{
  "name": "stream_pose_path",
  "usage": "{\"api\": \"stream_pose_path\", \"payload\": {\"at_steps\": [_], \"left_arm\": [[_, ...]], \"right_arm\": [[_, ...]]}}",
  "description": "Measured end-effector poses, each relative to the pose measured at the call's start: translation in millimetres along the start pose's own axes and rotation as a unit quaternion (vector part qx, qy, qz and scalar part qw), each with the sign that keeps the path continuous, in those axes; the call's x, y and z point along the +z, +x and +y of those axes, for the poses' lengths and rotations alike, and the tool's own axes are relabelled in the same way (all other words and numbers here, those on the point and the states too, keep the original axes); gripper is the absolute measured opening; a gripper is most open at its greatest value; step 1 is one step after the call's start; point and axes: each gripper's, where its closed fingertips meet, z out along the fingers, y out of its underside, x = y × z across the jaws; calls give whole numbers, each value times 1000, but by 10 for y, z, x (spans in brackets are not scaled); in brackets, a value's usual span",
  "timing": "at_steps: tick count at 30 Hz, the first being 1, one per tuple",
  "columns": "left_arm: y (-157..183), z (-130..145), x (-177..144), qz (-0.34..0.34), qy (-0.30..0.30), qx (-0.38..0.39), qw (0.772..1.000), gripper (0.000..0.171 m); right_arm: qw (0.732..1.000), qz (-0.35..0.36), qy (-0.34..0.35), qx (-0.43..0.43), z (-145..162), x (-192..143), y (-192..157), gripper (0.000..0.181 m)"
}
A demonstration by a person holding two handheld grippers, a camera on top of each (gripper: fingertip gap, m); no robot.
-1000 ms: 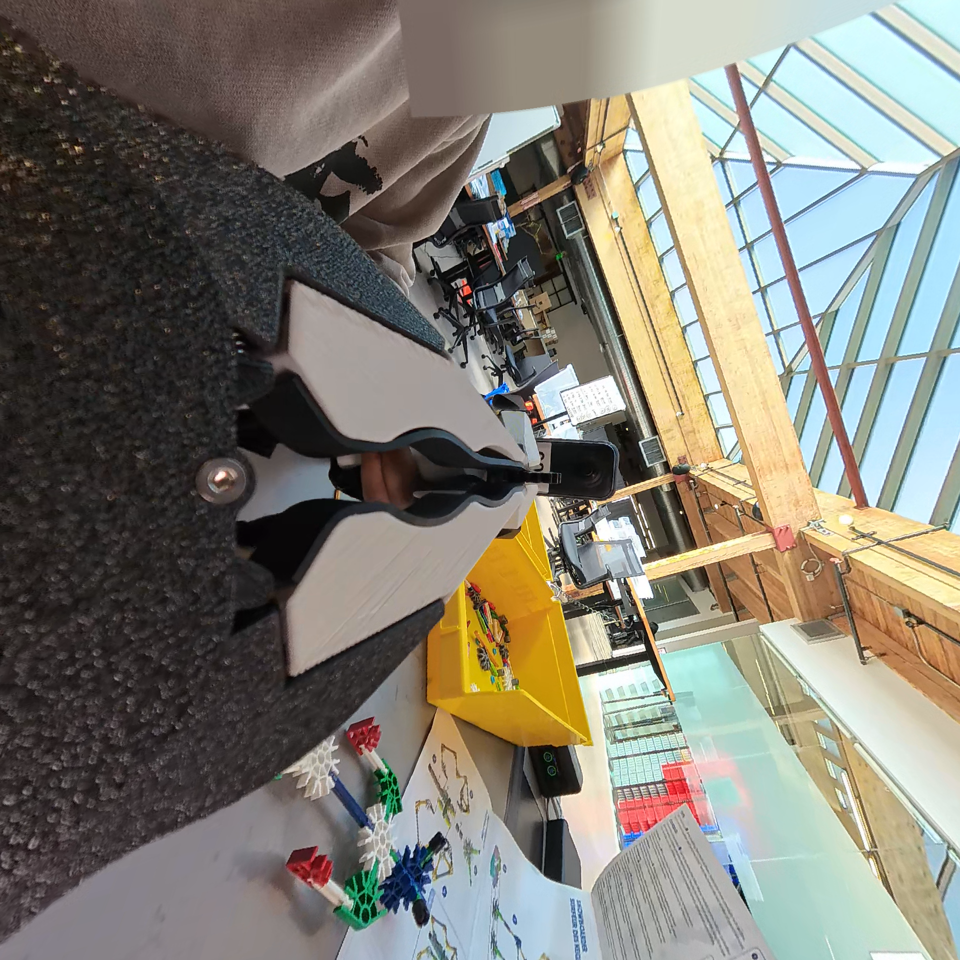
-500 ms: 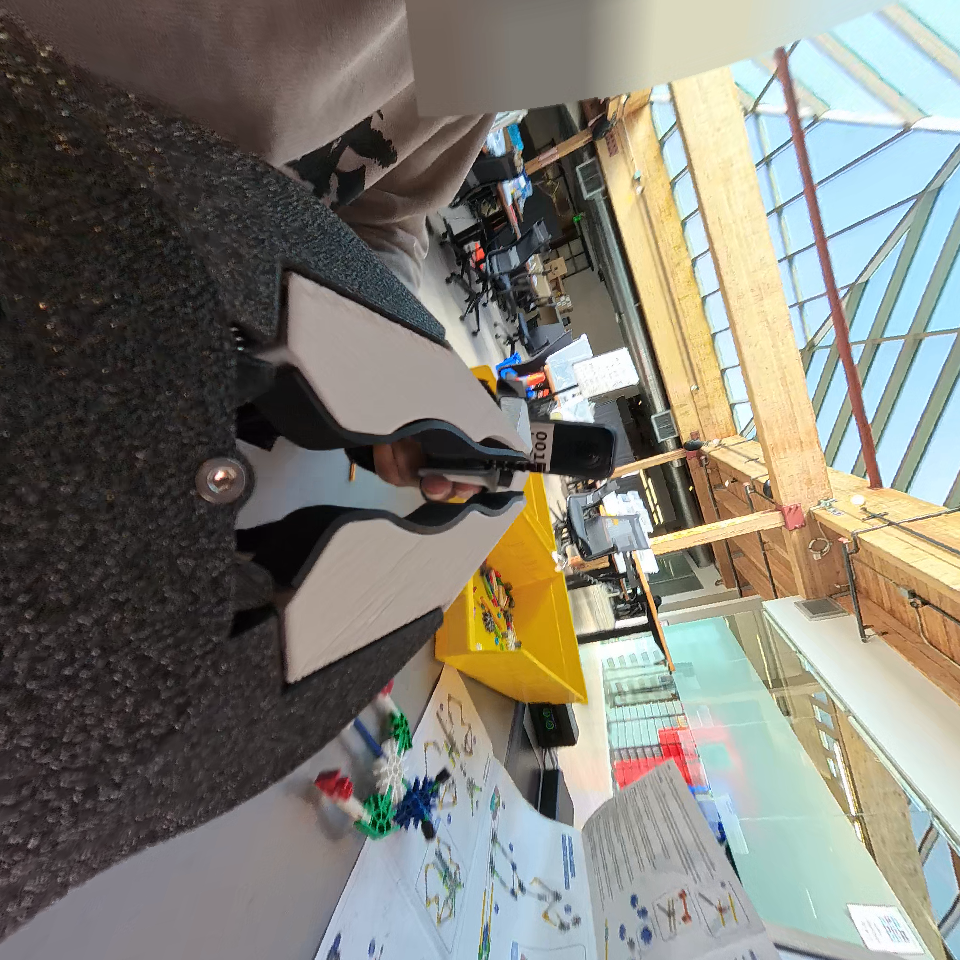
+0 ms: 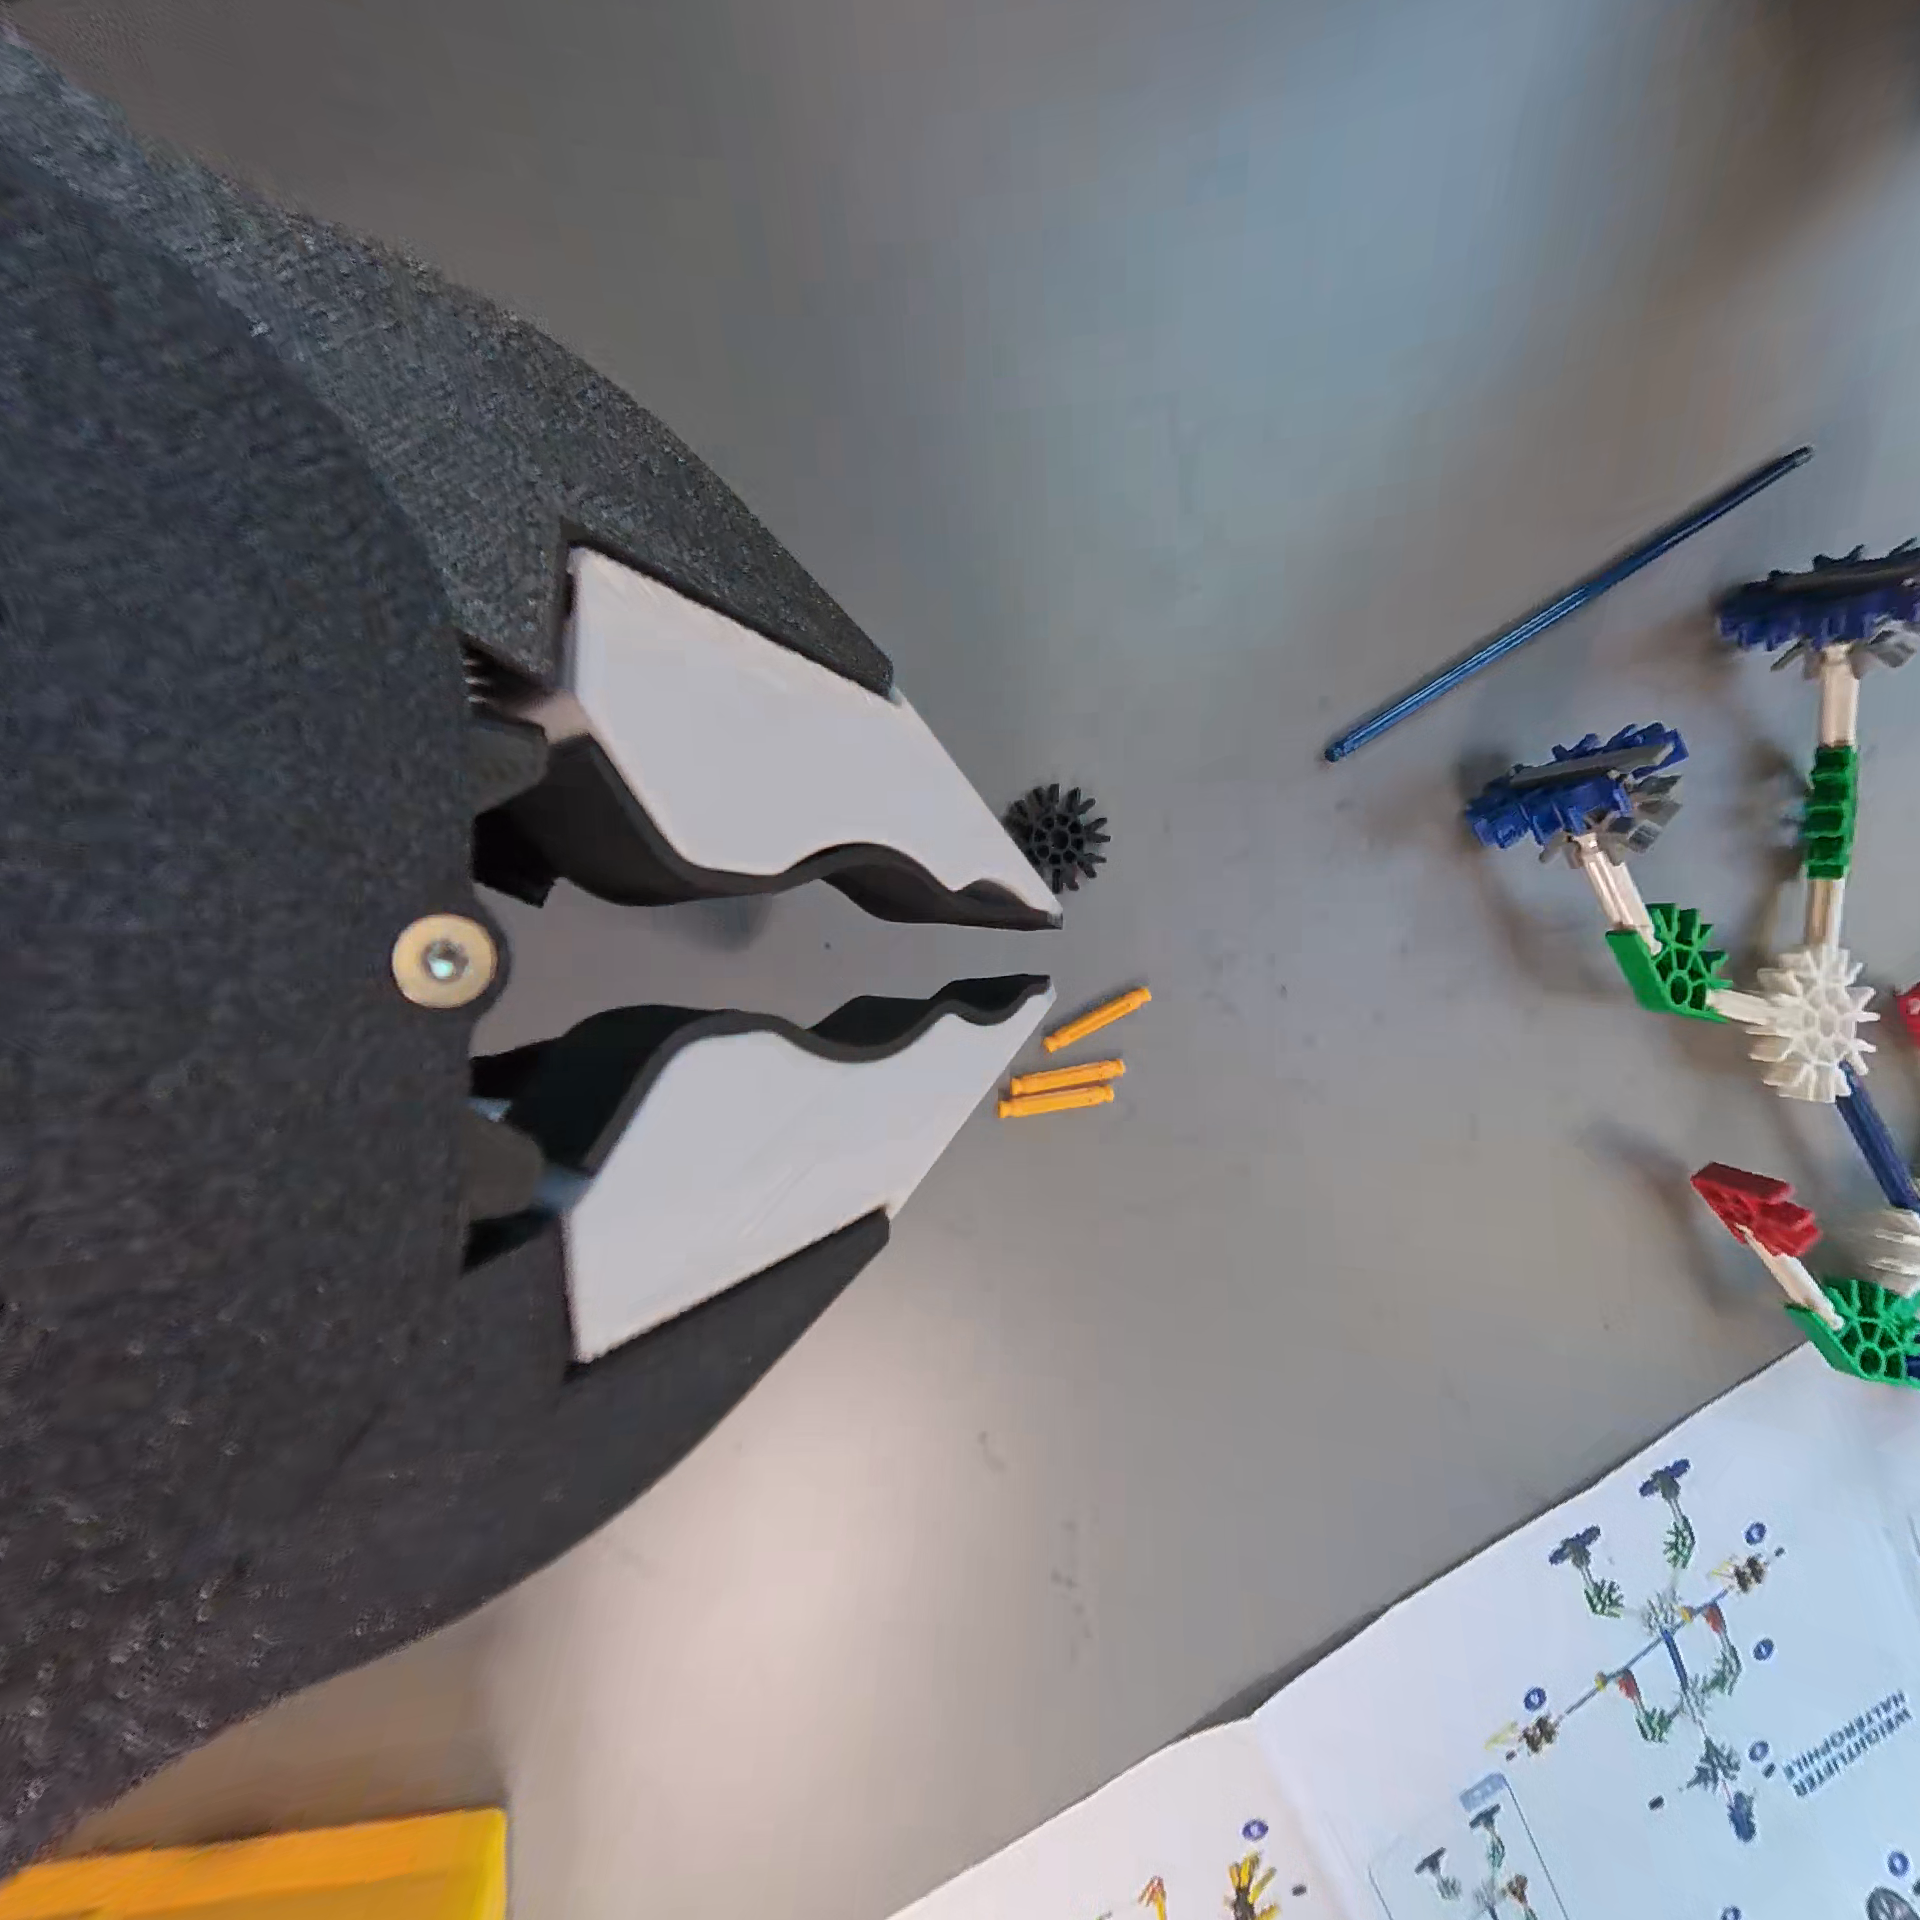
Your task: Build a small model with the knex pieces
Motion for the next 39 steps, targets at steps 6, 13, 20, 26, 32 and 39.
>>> {"api": "stream_pose_path", "payload": {"at_steps": [6,13,20,26,32,39], "left_arm": [[-20,86,29,3,-10,-8,1000,2],[-16,151,63,3,-26,3,1000,2],[-168,193,55,-45,-42,33,998,2],[-219,156,43,-111,-44,136,983,2],[-167,74,34,-166,-36,272,947,2],[-175,-6,-18,-191,-35,328,925,2]], "right_arm": [[997,-47,-46,-45,-47,204,115,10],[989,-107,-87,-59,8,284,102,5],[994,-97,-49,-15,11,277,86,1],[991,-52,98,77,-440,127,40,1],[915,-152,311,206,-1339,-252,-88,1],[856,-275,344,271,-1596,-199,-196,1]]}}
